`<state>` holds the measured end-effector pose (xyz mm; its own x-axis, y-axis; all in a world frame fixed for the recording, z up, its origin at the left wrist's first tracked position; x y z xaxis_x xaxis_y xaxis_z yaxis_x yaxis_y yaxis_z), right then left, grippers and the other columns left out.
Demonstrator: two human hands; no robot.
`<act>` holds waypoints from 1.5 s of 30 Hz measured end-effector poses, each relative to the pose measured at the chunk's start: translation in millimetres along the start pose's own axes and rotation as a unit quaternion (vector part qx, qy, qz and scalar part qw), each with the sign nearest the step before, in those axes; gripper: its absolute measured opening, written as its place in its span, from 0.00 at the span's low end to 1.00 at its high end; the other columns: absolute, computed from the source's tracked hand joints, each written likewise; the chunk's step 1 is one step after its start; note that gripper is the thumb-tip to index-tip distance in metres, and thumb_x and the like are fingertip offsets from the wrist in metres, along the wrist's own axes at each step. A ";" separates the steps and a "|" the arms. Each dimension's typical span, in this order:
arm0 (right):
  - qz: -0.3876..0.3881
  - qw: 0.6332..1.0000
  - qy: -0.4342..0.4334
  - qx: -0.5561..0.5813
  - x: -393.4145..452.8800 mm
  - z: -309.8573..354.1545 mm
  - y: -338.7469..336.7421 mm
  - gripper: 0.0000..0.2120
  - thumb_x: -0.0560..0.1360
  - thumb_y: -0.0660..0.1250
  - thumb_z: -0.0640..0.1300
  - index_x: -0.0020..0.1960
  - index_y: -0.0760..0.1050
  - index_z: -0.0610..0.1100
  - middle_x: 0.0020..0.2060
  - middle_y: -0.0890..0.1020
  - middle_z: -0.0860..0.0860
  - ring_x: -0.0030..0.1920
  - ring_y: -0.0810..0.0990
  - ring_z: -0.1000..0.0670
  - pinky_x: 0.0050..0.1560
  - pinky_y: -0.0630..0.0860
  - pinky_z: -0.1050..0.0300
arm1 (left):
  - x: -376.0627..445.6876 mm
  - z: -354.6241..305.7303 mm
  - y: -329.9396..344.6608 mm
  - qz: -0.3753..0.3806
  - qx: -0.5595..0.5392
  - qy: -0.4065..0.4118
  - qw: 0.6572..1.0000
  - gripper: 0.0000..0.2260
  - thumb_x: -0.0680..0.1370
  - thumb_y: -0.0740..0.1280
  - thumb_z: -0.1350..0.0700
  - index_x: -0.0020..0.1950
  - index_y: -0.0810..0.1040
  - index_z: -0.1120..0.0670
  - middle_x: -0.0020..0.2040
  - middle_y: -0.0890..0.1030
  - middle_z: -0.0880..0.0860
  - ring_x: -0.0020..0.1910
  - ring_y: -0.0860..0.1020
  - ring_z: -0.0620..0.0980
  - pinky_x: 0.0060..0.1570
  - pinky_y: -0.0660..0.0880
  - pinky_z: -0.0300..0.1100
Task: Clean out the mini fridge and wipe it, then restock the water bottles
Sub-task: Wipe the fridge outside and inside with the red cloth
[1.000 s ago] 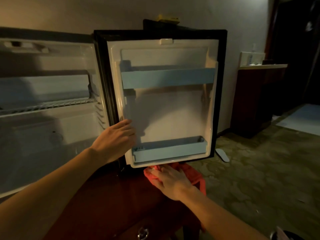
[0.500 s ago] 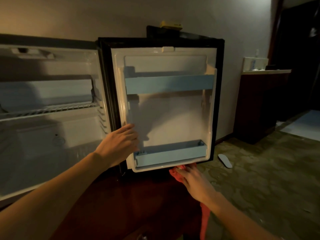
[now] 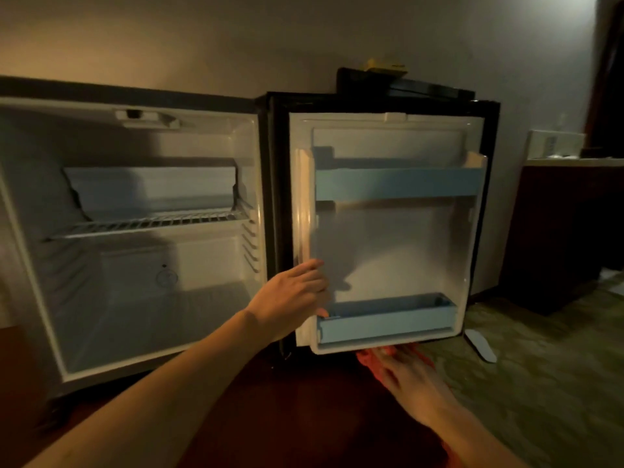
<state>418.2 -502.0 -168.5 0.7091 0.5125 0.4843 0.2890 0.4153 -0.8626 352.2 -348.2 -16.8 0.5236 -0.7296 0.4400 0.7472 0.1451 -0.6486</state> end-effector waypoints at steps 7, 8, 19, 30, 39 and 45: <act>0.040 0.993 0.099 -0.051 16.8 -9.8 0.3 0.17 0.80 0.60 0.53 0.68 0.71 0.61 0.66 0.75 0.56 0.66 0.73 0.51 0.65 0.69 0.57 | 7.8 -2.1 11.4 0.029 0.016 -0.002 0.999 0.11 0.76 0.61 0.52 0.44 0.82 0.51 0.46 0.82 0.50 0.56 0.80 0.51 0.77 0.42 0.47; 0.044 0.992 0.096 -0.063 16.9 -3.0 5.0 0.18 0.79 0.61 0.50 0.68 0.71 0.59 0.65 0.76 0.54 0.64 0.74 0.50 0.64 0.71 0.56 | 9.0 -4.1 13.8 0.036 0.022 0.002 0.999 0.13 0.76 0.58 0.52 0.43 0.82 0.52 0.44 0.82 0.51 0.56 0.80 0.52 0.77 0.41 0.47; -0.007 0.994 -0.094 -0.063 -7.3 130.6 -20.6 0.28 0.67 0.73 0.41 0.66 0.75 0.54 0.59 0.80 0.52 0.58 0.80 0.49 0.52 0.80 0.58 | -63.5 5.8 -2.7 0.019 0.031 -0.027 0.999 0.24 0.71 0.66 0.58 0.69 0.74 0.56 0.73 0.70 0.56 0.75 0.65 0.55 0.77 0.50 0.51; -0.166 0.912 -0.321 -0.193 121.4 285.0 -106.3 0.17 0.75 0.58 0.38 0.60 0.79 0.43 0.55 0.80 0.39 0.62 0.76 0.37 0.58 0.75 0.41 | -194.9 72.1 13.6 0.019 0.019 -0.180 0.983 0.19 0.72 0.68 0.55 0.62 0.79 0.58 0.64 0.79 0.57 0.66 0.75 0.55 0.72 0.61 0.50; -0.122 0.923 -0.183 -0.316 181.1 250.5 -85.9 0.20 0.63 0.69 0.46 0.54 0.78 0.44 0.44 0.80 0.44 0.50 0.76 0.41 0.49 0.66 0.47 | -195.2 91.4 7.3 -0.021 0.005 -0.193 0.981 0.14 0.74 0.65 0.54 0.58 0.78 0.57 0.61 0.80 0.54 0.65 0.75 0.53 0.73 0.61 0.48; -0.009 0.950 -0.216 -0.227 120.4 228.2 23.7 0.22 0.67 0.63 0.44 0.61 0.77 0.44 0.48 0.80 0.45 0.52 0.77 0.42 0.57 0.66 0.47 | -201.2 74.5 15.3 -0.008 -0.023 -0.198 0.980 0.13 0.75 0.63 0.54 0.57 0.79 0.56 0.60 0.80 0.54 0.63 0.76 0.53 0.73 0.58 0.46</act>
<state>363.7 -258.9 -97.3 0.3998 0.8092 0.4305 0.6158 0.1108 -0.7801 288.9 -149.4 -69.0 0.6360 -0.4140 0.6512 0.7425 0.0984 -0.6626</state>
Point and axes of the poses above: each hand's wrist, its own x-axis towards the middle knuckle, its own y-axis out of the palm, z = x × y, the point moved 9 cm from there along x, towards the middle knuckle
